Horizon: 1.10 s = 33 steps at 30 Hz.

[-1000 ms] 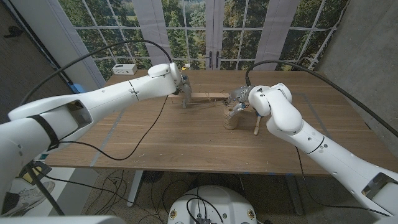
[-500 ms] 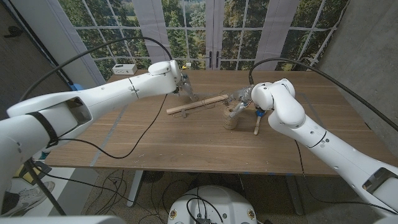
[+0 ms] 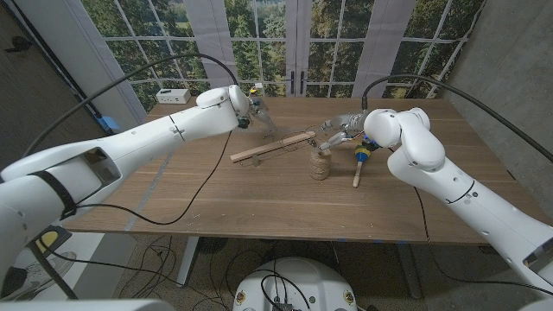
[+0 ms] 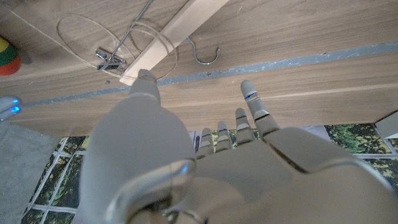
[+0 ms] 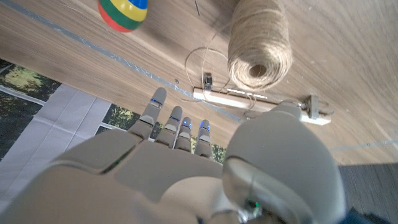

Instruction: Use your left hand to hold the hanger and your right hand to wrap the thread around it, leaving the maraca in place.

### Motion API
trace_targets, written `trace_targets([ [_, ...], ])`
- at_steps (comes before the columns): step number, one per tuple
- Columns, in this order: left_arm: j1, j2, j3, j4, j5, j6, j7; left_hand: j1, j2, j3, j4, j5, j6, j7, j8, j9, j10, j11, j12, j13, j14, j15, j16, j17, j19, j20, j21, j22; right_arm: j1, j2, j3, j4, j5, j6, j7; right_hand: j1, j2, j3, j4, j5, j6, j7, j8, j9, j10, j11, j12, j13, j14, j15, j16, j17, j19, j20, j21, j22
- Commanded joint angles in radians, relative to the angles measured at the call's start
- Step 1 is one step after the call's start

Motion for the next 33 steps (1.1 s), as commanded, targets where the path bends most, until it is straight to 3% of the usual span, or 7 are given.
trace_targets([
  [1,0.323,0.021,-0.293,-0.088,-0.024,-0.252,0.356,-0.028,0.008,0.000,0.014,-0.014,0.036,-0.031,0.011,-0.001,0.030,-0.023,0.015,-0.016,0.018,-0.018,0.008,-0.015,-0.015,-0.016,-0.025,0.004,-0.087,-0.065,0.128,-0.021,0.398,0.021,-0.408,0.008,0.044,0.020,-0.007,0.005,0.034,-0.002,0.011,0.000,0.034,-0.001,0.016,-0.005,0.023,-0.002,0.012,-0.004,0.018,0.007,-0.004,0.002],
  [5,0.368,0.006,-0.332,-0.085,-0.024,-0.288,0.413,-0.055,0.018,-0.005,0.027,-0.026,0.041,-0.044,0.009,-0.002,0.020,-0.031,0.009,-0.027,0.010,-0.017,0.005,-0.023,-0.045,-0.021,-0.048,0.005,-0.120,-0.068,0.180,0.008,0.533,0.073,-0.523,0.017,0.094,0.044,-0.012,0.003,0.039,-0.002,0.009,-0.001,0.036,0.000,0.015,-0.010,0.031,-0.007,0.016,-0.008,0.033,-0.001,-0.005,0.001],
  [13,0.512,-0.027,-0.478,0.004,-0.143,-0.655,0.542,-0.137,0.038,-0.023,0.061,-0.040,0.070,-0.075,0.010,-0.003,0.064,-0.047,0.021,-0.057,-0.051,-0.028,-0.012,-0.045,-0.126,-0.039,-0.111,0.006,-0.152,-0.058,0.252,0.120,0.810,0.232,-0.689,0.005,0.126,0.061,-0.006,-0.013,0.031,-0.016,0.002,-0.002,0.025,0.003,0.008,-0.017,0.022,0.002,0.014,-0.014,0.028,-0.004,-0.017,0.001],
  [20,0.581,-0.071,-0.582,0.146,-0.405,-0.996,0.400,-0.233,0.101,-0.020,0.105,-0.039,0.066,-0.098,-0.004,-0.006,0.008,-0.052,-0.007,-0.104,-0.155,-0.080,-0.018,-0.068,-0.215,-0.119,-0.188,0.009,-0.173,-0.025,0.280,0.236,0.994,0.418,-0.814,-0.042,0.132,0.062,0.009,-0.040,0.034,-0.037,-0.001,-0.003,0.021,-0.015,0.003,-0.028,0.012,-0.003,0.009,-0.024,0.008,-0.004,-0.036,-0.001],
  [23,0.597,-0.042,-0.578,0.092,-0.330,-0.933,0.449,-0.268,0.125,-0.002,0.123,-0.034,0.071,-0.116,-0.007,-0.009,-0.040,-0.073,-0.017,-0.127,-0.221,-0.098,-0.024,-0.073,-0.253,-0.153,-0.220,0.009,-0.179,-0.027,0.275,0.250,1.028,0.444,-0.857,-0.060,0.131,0.060,0.013,-0.046,0.034,-0.040,-0.002,-0.003,0.019,-0.017,0.001,-0.033,0.011,-0.007,0.008,-0.029,0.011,-0.004,-0.039,-0.001],
  [27,0.595,-0.067,-0.608,0.189,-0.506,-1.068,0.282,-0.311,0.141,0.015,0.155,-0.026,0.043,-0.113,-0.015,-0.009,-0.056,-0.085,-0.015,-0.140,-0.223,-0.118,-0.013,-0.072,-0.244,-0.173,-0.227,0.011,-0.191,-0.012,0.277,0.290,1.094,0.518,-0.899,-0.117,0.123,0.048,0.021,-0.063,0.029,-0.045,-0.007,-0.004,0.017,-0.019,-0.002,-0.045,-0.003,-0.009,-0.001,-0.046,0.029,-0.033,-0.044,-0.002],
  [33,0.590,-0.076,-0.598,0.244,-0.533,-1.167,0.202,-0.429,0.142,0.037,0.198,-0.002,0.018,-0.086,-0.015,-0.010,-0.072,-0.088,-0.011,-0.156,-0.245,-0.151,-0.010,-0.071,-0.259,-0.194,-0.245,0.016,-0.197,0.038,0.279,0.373,1.204,0.596,-0.957,-0.172,0.130,0.044,0.020,-0.073,0.042,-0.033,-0.004,-0.006,0.042,-0.003,0.004,-0.060,0.013,-0.010,0.001,-0.066,0.057,-0.056,-0.048,-0.003],
])
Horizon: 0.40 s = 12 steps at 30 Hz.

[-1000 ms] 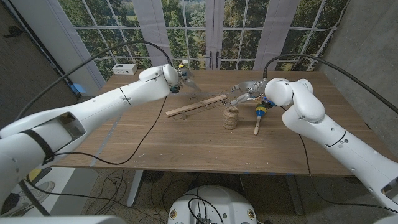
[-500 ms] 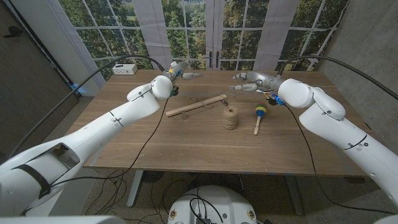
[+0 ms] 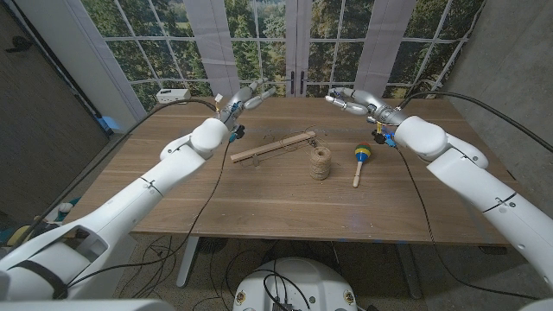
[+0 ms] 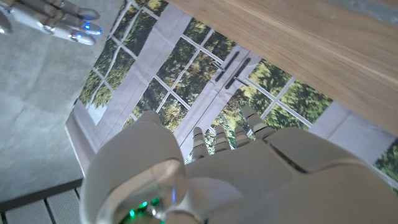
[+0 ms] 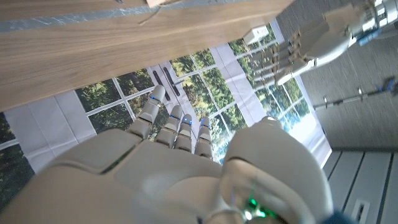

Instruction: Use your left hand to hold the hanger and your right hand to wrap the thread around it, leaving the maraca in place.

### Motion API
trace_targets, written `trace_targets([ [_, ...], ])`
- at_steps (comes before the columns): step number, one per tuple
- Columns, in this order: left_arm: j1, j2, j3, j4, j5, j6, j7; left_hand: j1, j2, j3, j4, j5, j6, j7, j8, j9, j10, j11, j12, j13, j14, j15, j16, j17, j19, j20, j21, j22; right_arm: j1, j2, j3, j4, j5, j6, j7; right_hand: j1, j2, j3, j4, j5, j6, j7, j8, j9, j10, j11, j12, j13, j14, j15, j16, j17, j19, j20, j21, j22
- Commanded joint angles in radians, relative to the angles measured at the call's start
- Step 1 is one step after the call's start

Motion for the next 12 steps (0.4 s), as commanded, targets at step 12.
trace_targets([
  [12,0.148,0.000,-0.088,0.067,-0.242,-0.233,-0.106,-0.169,-0.006,0.007,0.017,0.031,-0.061,0.015,-0.005,-0.002,-0.027,-0.002,0.005,-0.011,-0.014,-0.025,0.008,0.001,-0.001,-0.029,-0.019,0.007,-0.036,0.096,-0.031,0.154,0.263,0.228,-0.234,-0.047,0.007,0.005,-0.010,-0.009,0.029,0.016,0.002,-0.003,0.044,0.022,0.007,-0.017,0.025,0.014,-0.001,-0.030,0.007,0.008,-0.020,0.001],
])
